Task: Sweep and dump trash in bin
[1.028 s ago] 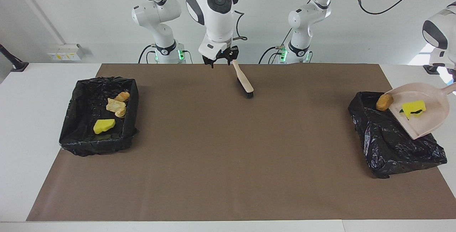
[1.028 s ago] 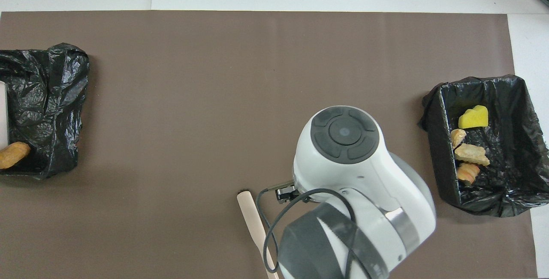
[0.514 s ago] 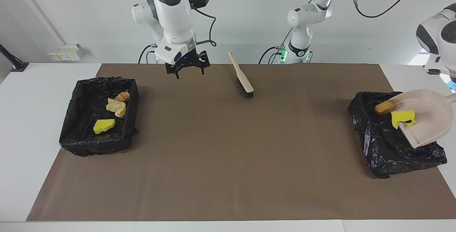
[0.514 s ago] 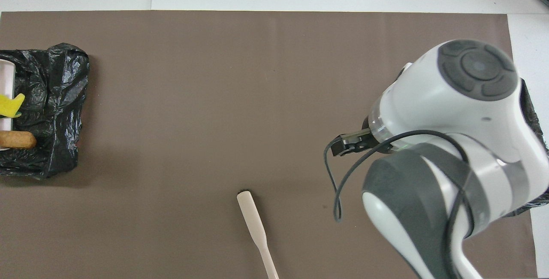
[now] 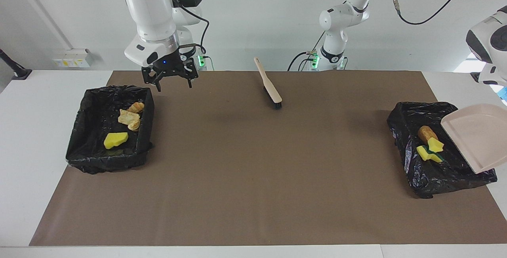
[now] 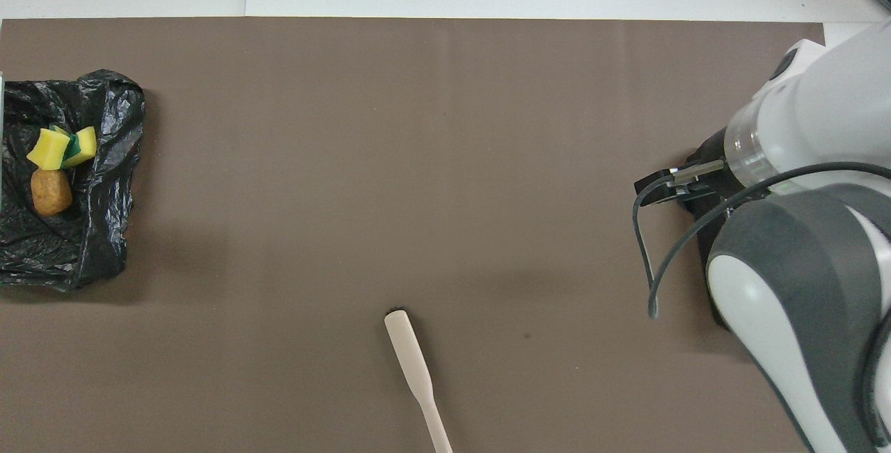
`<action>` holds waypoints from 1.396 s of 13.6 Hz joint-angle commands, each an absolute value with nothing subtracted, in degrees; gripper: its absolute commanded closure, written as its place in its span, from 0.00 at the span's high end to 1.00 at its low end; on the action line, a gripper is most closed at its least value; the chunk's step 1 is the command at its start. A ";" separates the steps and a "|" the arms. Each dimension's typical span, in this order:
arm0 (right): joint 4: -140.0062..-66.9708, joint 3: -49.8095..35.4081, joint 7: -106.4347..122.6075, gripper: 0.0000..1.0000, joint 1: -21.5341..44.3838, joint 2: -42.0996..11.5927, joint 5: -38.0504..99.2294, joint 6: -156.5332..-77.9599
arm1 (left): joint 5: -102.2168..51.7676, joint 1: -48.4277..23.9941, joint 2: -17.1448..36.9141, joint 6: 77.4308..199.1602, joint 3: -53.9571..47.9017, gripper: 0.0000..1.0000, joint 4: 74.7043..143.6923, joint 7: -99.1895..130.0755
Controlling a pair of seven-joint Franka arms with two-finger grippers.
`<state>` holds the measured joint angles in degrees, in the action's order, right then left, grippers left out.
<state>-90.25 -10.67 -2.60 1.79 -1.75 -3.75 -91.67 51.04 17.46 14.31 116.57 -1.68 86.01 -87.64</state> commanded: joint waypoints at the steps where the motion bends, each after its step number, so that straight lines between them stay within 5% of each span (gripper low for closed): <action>1: -90.09 -7.40 -1.49 1.00 -0.60 -0.88 -2.91 -90.61 | 48.89 16.17 13.01 110.42 -0.62 0.00 82.01 -87.19; 8: -90.09 -6.68 -1.32 1.00 -7.20 -1.23 -2.02 -91.85 | 25.35 17.84 2.74 96.88 0.35 0.00 80.86 -75.81; 13: -89.82 3.43 -0.36 1.00 -0.97 -0.79 1.40 -88.59 | 10.84 16.09 0.28 89.74 -0.61 0.00 84.44 -48.76; 19: -90.18 3.08 3.07 1.00 -0.88 -0.70 1.32 -89.30 | 1.15 -0.76 -1.50 92.44 -0.70 0.00 96.84 -6.19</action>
<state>-90.09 2.79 0.75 -0.84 -1.18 0.29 -89.74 2.97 4.22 0.63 89.64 -1.76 91.46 -14.23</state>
